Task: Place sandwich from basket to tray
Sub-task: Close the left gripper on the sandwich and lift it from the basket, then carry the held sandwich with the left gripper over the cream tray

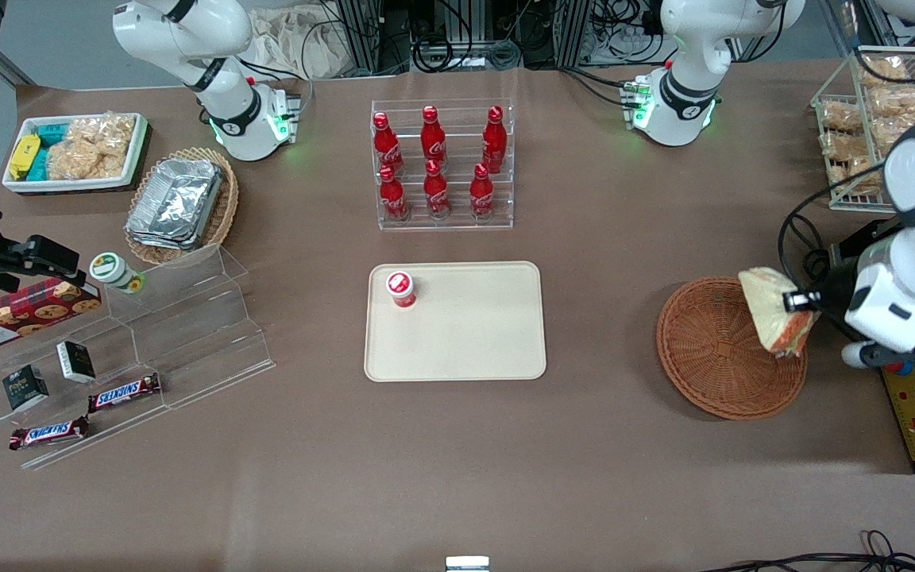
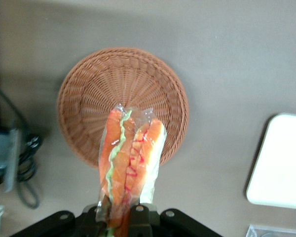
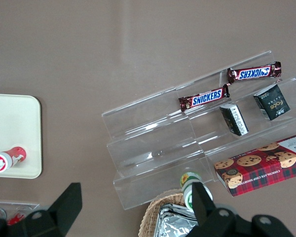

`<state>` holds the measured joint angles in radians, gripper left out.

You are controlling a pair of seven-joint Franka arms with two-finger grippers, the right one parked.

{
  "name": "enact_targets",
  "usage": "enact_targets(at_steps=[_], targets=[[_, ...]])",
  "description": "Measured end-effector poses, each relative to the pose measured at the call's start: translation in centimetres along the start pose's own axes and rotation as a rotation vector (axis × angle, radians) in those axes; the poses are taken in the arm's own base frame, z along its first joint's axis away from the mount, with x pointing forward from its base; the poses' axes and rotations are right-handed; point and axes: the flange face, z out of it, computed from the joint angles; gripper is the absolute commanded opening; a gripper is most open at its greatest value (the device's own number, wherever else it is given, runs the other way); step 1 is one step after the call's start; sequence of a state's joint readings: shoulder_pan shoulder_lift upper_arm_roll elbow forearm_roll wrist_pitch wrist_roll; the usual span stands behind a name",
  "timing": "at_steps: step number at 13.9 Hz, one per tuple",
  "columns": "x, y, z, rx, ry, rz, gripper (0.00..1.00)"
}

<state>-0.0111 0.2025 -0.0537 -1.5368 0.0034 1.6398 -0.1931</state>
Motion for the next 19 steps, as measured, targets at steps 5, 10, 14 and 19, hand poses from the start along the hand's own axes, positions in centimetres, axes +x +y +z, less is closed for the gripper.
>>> enact_targets(at_steps=[5, 10, 14, 19], targets=[[-8.1, 8.7, -6.1, 0.108, -0.017, 0.022, 0.02], [-15.8, 22.6, -4.7, 0.156, -0.002, -0.018, 0.02], [-13.5, 30.0, 3.8, 0.111, -0.007, -0.049, 0.03], [-9.1, 35.4, 18.0, 0.05, -0.027, -0.058, 0.04]])
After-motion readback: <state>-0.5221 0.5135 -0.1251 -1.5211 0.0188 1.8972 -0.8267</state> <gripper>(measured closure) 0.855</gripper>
